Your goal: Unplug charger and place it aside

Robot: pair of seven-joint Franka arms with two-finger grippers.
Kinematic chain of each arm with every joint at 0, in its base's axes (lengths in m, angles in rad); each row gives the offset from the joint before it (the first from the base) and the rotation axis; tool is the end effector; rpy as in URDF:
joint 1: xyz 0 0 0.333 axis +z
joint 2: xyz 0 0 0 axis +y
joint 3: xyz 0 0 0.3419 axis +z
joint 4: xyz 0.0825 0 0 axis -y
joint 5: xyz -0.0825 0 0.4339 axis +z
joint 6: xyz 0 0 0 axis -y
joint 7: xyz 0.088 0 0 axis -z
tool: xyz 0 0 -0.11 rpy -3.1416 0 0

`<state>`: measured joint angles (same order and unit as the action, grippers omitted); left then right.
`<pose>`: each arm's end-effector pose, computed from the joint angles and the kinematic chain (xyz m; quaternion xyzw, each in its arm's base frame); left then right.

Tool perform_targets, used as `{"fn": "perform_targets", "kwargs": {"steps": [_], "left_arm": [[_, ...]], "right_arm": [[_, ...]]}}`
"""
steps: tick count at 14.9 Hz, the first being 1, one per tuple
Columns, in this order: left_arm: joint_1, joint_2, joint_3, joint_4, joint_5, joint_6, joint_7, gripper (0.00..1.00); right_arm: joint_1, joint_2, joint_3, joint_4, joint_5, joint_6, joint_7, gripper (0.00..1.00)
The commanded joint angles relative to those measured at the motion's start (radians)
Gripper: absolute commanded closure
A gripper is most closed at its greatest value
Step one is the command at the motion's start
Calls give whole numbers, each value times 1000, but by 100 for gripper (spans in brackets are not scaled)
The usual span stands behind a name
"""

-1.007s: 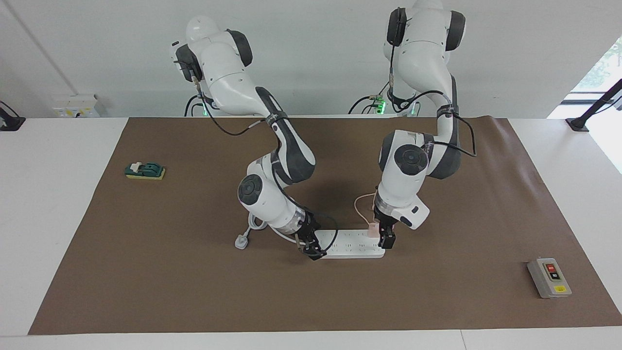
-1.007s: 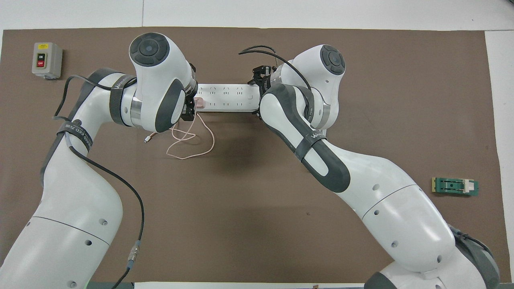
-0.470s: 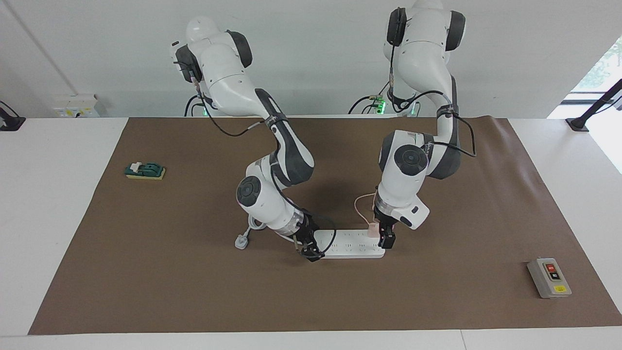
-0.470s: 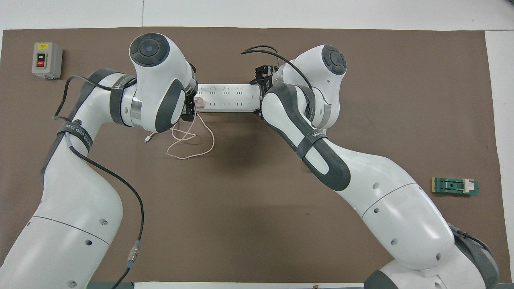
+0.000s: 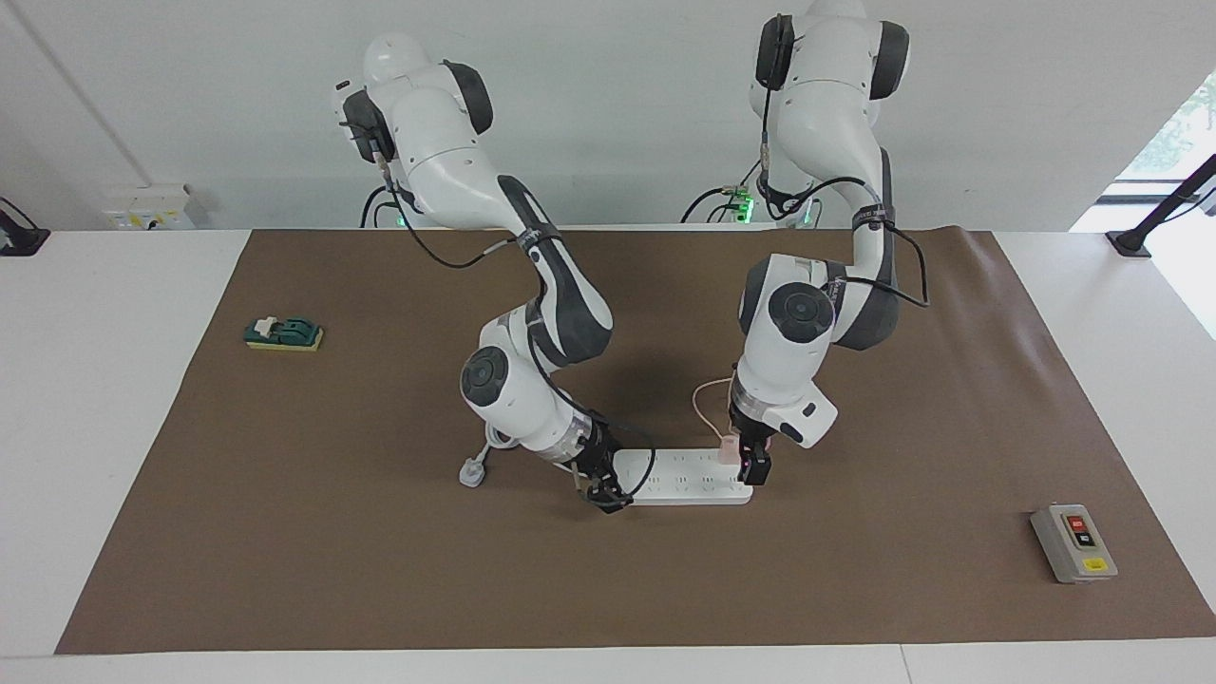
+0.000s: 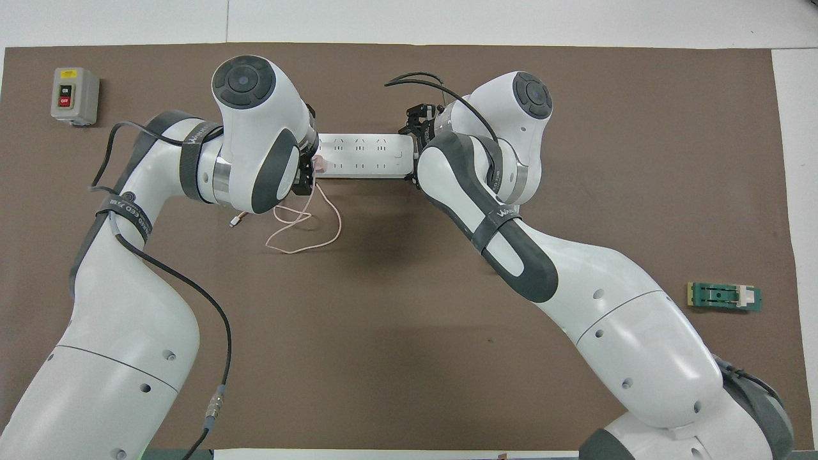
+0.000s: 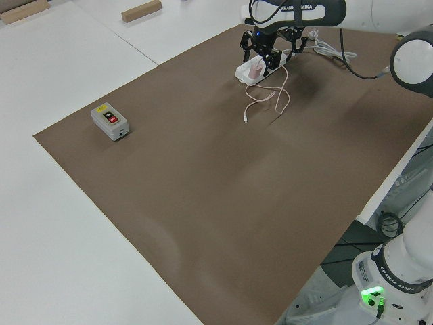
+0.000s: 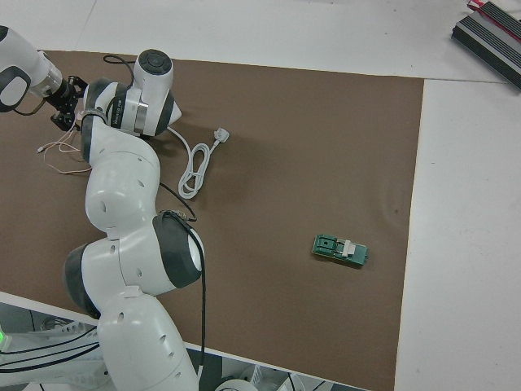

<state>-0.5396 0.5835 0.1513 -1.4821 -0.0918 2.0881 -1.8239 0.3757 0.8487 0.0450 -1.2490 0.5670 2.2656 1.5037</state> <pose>0.7022 -0.3132 0.3353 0.7471 0.6645 0.0077 0.0127 0.7604 0.3455 0.2612 -0.7282 0.6352 0.1551 0.2054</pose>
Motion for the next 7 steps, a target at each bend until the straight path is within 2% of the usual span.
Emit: {"fn": "perform_targets", "kwargs": {"steps": [1, 3, 5, 6, 7], "left_arm": [[-16, -45, 11, -72, 0, 32, -2, 1], [-19, -53, 11, -87, -2, 46, -1, 3], [-22, -54, 13, -87, -2, 43, -3, 10], [-22, -54, 13, -87, -2, 44, -2, 24], [-23, -54, 13, -87, 0, 44, 0, 45]], "right_arm": [[-11, 18, 7, 17, -1, 12, -22, 100], [-11, 18, 7, 17, -1, 12, -22, 100], [-11, 18, 7, 17, -1, 12, -22, 100], [-11, 18, 7, 17, -1, 12, -22, 100], [-11, 18, 9, 17, 1, 12, -22, 100]]}}
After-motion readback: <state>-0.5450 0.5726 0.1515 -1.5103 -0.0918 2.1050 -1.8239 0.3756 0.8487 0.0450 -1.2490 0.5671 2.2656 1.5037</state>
